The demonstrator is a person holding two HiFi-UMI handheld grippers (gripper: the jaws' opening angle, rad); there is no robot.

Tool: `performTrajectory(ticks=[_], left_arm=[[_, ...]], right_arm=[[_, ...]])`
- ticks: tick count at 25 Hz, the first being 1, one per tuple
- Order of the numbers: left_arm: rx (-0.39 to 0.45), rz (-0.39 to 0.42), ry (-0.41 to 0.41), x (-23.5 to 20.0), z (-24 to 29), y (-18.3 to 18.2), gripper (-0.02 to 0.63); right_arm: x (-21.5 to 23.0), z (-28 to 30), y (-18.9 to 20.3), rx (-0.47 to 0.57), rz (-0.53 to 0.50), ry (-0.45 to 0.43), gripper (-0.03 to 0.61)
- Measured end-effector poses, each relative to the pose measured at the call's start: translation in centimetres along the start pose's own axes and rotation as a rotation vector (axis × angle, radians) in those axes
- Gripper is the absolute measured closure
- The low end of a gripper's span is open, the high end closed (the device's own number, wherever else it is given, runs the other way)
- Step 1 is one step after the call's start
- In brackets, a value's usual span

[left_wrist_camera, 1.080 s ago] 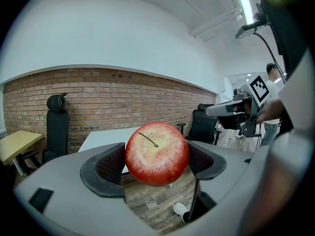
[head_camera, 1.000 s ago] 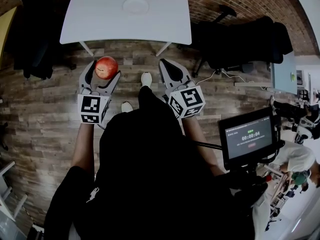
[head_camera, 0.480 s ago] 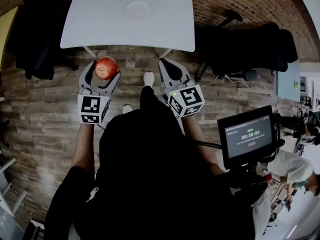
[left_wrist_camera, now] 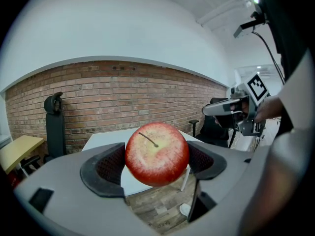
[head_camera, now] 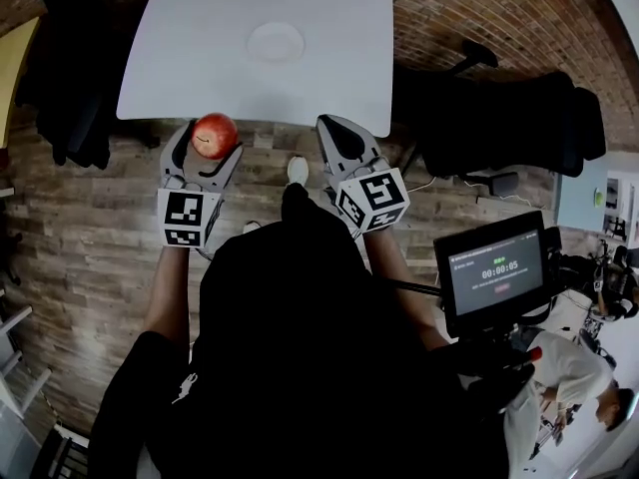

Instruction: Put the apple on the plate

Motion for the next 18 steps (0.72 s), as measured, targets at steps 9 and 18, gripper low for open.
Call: performTrajectory(ticks=[9,18], left_arm=[[-0.045,0.033,-0.017,0.9,5.6,-4.2,0.218],[-0.062,0.081,-0.007,1.9,12.8,-9.8,0.218]], right_arm=[[6.8,2.0,-1.0,0.000,0.032,-0.034,0.575],[14.3,3.8,-1.7,0.007,0.072,-0.046,0.575]])
Point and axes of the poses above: the fingertips, and each gripper's own axes: z forward along the fingers, x to its right, y out of its underside, the point moved 2 cm from there along -z, backward along the fingers, and after that the axes turned 13 degrees about -x, right-handed, at the moved point
